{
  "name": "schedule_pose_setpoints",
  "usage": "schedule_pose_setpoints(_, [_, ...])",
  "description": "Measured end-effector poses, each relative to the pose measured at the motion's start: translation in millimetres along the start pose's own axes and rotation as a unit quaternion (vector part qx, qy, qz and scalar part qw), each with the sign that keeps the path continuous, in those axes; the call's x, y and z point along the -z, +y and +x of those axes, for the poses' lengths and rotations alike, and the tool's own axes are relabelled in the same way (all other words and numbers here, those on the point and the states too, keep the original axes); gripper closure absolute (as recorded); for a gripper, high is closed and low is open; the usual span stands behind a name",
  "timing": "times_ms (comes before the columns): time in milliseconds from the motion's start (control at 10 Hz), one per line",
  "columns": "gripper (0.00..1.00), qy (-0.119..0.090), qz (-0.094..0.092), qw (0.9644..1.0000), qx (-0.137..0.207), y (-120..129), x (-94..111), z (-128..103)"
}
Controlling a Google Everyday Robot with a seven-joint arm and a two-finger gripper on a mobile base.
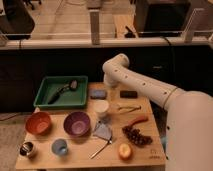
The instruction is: Wipe red bowl with sponge
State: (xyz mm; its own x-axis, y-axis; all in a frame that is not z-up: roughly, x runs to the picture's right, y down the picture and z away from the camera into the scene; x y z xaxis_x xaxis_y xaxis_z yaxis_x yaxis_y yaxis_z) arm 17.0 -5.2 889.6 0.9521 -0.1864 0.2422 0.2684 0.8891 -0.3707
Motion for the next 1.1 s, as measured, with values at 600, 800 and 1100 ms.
schedule_pose_setpoints(600, [0.20, -0.038, 0.005, 0.9990, -0.024, -16.5, -40.8, 0.5])
schedule_pose_setpoints(800, [0.20, -0.050, 0.007, 0.9981, -0.036, -20.4, -50.7, -0.8])
schedule_pose_setpoints(1100, [0.20, -0.069, 0.001, 0.9959, -0.059, -23.1, -65.3, -5.8])
